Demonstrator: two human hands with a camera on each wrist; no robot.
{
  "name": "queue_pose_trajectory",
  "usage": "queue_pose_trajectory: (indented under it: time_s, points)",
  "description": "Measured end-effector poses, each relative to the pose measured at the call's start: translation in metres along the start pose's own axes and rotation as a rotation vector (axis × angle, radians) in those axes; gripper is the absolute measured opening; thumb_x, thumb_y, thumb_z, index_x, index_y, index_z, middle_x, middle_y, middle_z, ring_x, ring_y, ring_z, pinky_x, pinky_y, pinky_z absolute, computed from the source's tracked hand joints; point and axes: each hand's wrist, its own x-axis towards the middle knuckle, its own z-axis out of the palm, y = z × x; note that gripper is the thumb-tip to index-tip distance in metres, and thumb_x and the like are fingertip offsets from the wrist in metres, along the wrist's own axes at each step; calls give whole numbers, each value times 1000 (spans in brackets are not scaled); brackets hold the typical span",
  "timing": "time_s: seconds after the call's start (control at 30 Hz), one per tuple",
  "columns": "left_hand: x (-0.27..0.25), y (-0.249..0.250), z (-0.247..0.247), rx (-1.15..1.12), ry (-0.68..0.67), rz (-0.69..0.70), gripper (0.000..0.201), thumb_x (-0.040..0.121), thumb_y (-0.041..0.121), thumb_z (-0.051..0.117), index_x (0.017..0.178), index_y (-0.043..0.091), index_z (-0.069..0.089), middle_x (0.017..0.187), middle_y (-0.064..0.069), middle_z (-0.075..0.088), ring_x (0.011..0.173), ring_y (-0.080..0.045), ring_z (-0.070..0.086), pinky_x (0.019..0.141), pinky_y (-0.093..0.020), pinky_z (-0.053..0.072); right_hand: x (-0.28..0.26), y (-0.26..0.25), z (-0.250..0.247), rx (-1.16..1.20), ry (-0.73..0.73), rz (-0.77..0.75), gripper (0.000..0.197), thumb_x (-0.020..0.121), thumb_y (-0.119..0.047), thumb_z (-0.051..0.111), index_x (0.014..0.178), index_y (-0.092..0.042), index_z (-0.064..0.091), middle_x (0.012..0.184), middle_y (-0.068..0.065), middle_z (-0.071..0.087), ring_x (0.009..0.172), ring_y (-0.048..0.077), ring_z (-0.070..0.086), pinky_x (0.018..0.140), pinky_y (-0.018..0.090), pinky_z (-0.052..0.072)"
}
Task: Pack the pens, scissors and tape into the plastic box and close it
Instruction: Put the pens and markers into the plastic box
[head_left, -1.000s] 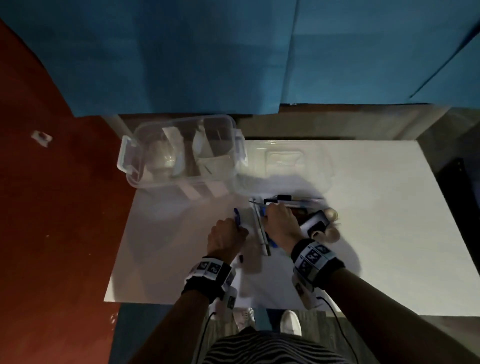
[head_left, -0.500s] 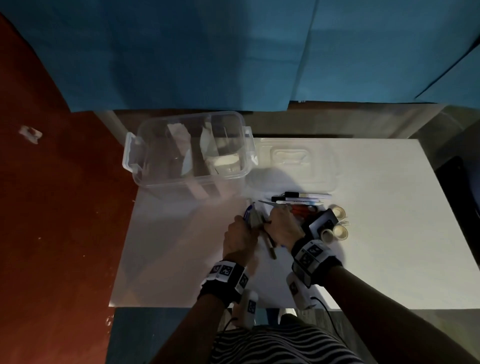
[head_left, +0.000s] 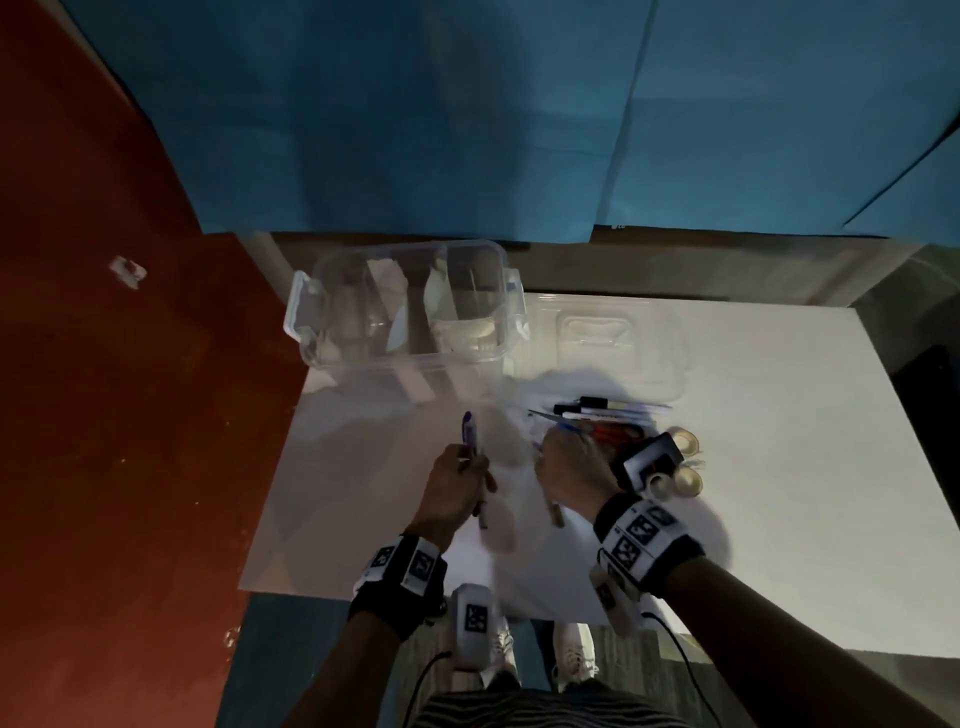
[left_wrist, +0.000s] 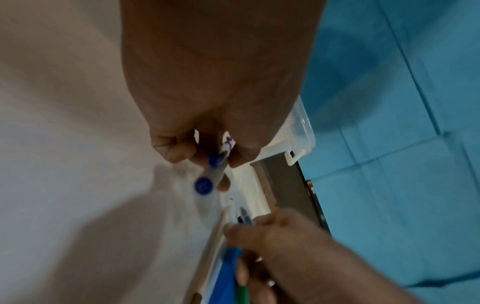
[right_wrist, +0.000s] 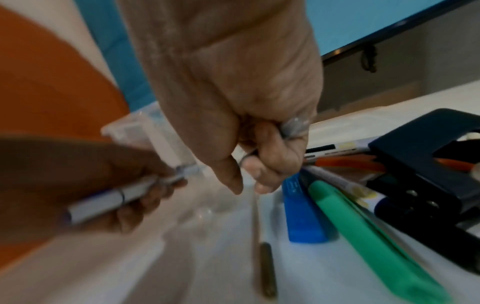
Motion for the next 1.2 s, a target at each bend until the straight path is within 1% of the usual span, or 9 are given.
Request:
queue_pose_trajectory:
  time_s: [0.13, 0.33, 0.53, 0.67, 0.77, 0.83, 0.9, 1.0, 1.2]
  points:
    - [-19, 10, -13, -51, -122, 45, 29, 102, 23, 48, 113, -3, 54, 94, -17, 74, 84, -33, 71, 74, -47, 57, -12, -6, 15, -84, -36, -15, 23, 99, -11, 39, 111, -1, 55, 117, 17, 63, 104, 35, 63, 69, 32, 42]
    - [-44, 63, -69, -108, -191, 250, 18, 101, 11, 49, 116, 3, 56, 102, -24, 70, 88, -34, 73, 83, -47, 59, -12, -23, -40, -19, -135, -87, 17, 84, -31, 56, 82, -16, 47, 100, 12, 61, 96, 31, 62, 69, 31, 40]
    - [-13, 116, -130, -179, -72, 366, 37, 96, -8, 46, 128, 10, 53, 110, -13, 68, 98, -25, 71, 83, -33, 59, 0, -80, -128, 513, -130, -242, 13, 91, -13, 60, 79, -8, 58, 67, 16, 69, 39, 5, 53, 46, 21, 41]
    - [17, 131, -155, -148, 27, 358, 35, 94, -10, 49, 125, 6, 54, 106, -12, 69, 93, -26, 73, 90, -43, 57, 34, -116, -133, 542, -113, -321, 23, 92, -24, 60, 70, -19, 62, 71, 6, 73, 58, 10, 60, 62, 27, 45]
    - [39, 136, -164, -91, 89, 347, 34, 92, -11, 52, 117, 11, 59, 102, -11, 69, 80, -19, 77, 88, -48, 58, 57, -134, -123, 614, -138, -281, 14, 94, -15, 57, 82, -15, 63, 78, 11, 72, 60, 14, 62, 53, 24, 45]
    - [51, 136, -167, -64, 122, 328, 37, 90, -10, 54, 107, 22, 61, 107, -14, 69, 83, -26, 76, 89, -55, 57, 67, -147, -115, 659, -112, -239, 10, 93, -8, 56, 88, -11, 64, 77, 10, 71, 57, 13, 62, 47, 21, 43]
    - [61, 135, -169, -66, 147, 302, 33, 90, -8, 56, 113, 16, 59, 111, -17, 69, 89, -33, 74, 89, -57, 57, 76, -158, -108, 733, -66, -211, 11, 94, -6, 56, 86, -9, 63, 72, 9, 69, 50, 8, 62, 43, 20, 43]
    - [68, 136, -170, -86, 194, 260, 38, 91, -7, 56, 128, 3, 52, 101, -14, 70, 82, -30, 74, 80, -47, 60, 87, -174, -101, 811, 10, -145, 13, 97, -11, 55, 87, -8, 63, 67, 9, 69, 44, 6, 61, 40, 17, 43]
    - [60, 148, -152, -157, 176, 232, 22, 91, -7, 57, 110, 3, 57, 90, -14, 68, 65, -25, 72, 65, -40, 61, 95, -177, -93, 952, 157, 21, 17, 95, -8, 55, 81, -8, 63, 69, 10, 68, 52, 15, 61, 45, 22, 44]
